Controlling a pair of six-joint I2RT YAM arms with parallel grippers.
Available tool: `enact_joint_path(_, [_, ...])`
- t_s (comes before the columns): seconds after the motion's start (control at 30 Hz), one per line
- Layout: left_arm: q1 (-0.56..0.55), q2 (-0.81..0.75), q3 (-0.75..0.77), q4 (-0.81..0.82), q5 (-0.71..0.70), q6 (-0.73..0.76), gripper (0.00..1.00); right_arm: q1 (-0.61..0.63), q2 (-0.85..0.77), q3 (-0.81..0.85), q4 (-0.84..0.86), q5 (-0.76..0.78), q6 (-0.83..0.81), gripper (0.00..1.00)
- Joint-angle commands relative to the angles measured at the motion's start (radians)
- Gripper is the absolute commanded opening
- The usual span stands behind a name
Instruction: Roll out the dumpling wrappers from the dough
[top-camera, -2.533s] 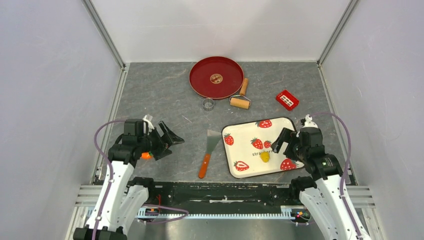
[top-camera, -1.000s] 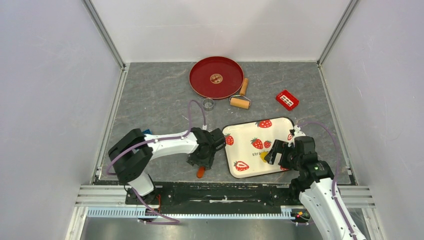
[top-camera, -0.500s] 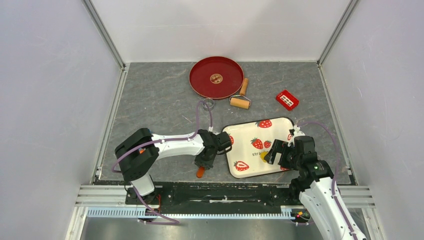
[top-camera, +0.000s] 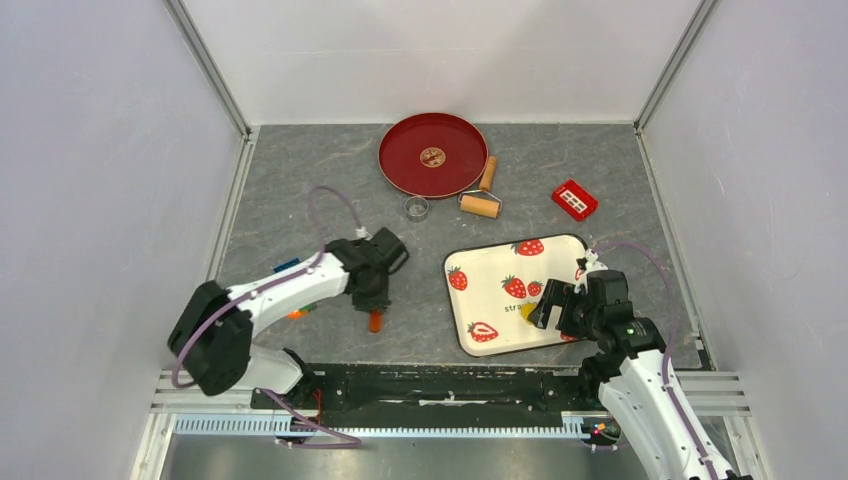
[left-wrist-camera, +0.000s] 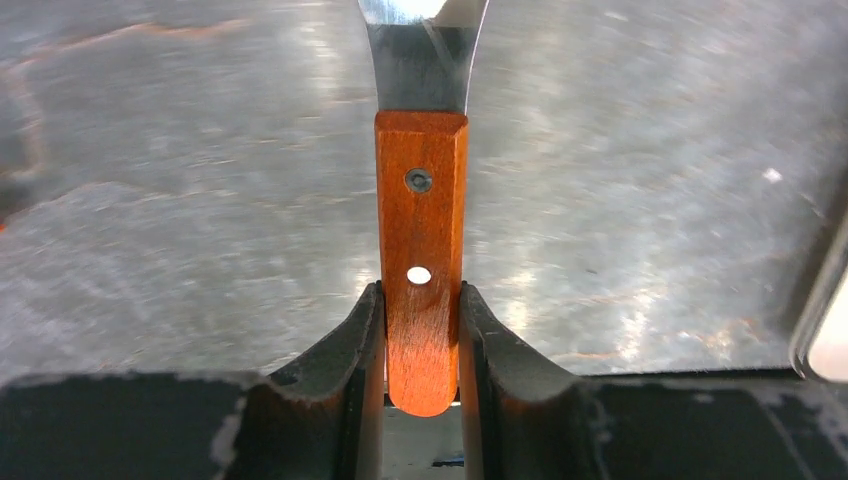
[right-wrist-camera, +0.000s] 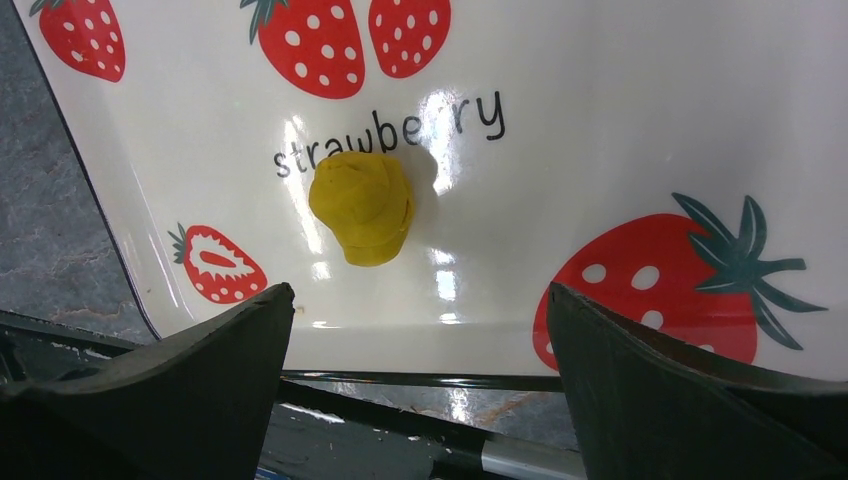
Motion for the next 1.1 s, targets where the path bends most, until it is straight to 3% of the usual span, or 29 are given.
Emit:
enact_joint_path(0.0, [0.164, -0.137, -0.096, -0.003, 0.021, -0.006, 0.02, 0.001, 0.006, 0.046, 0.028, -0.019, -0.022, 0.98])
enact_joint_path(0.17, [0.257, -0.220, -0.122, -0.048, -0.027, -0.032, 0.02, 0.001, 0.010, 0.047, 0.030, -0.019, -0.022, 0.98])
enact_joint_path(0.37, [0.294, -0.124, -0.109, -0.066, -0.035, -0.026, 0.06, 0.001, 0.011, 0.046, 0.031, -0.023, -0.020, 0.98])
enact_joint_path(0.5, [0.294, -0.089, -0.096, -0.055, -0.039, -0.006, 0.19, 0.001, 0.012, 0.047, 0.031, -0.032, -0.021, 0.98])
enact_joint_path(0.63, [0.295, -0.106, -0.095, -0.054, -0.056, -0.005, 0.62, 0.001, 0.018, 0.056, 0.020, -0.028, -0.033, 0.98])
enact_joint_path(0.7, [0.295, -0.121, -0.095, -0.055, -0.058, -0.005, 0.68, 0.001, 0.022, 0.059, 0.015, -0.026, -0.037, 0.98])
enact_joint_path(0.83, [0.277, -0.168, -0.111, 0.010, 0.016, -0.017, 0.71, 0.001, 0.010, 0.052, 0.002, -0.003, -0.035, 0.98])
enact_joint_path(1.07, [0.128, -0.147, -0.046, 0.179, 0.170, -0.064, 0.70, 0.001, 0.007, 0.049, -0.023, 0.009, -0.048, 0.98])
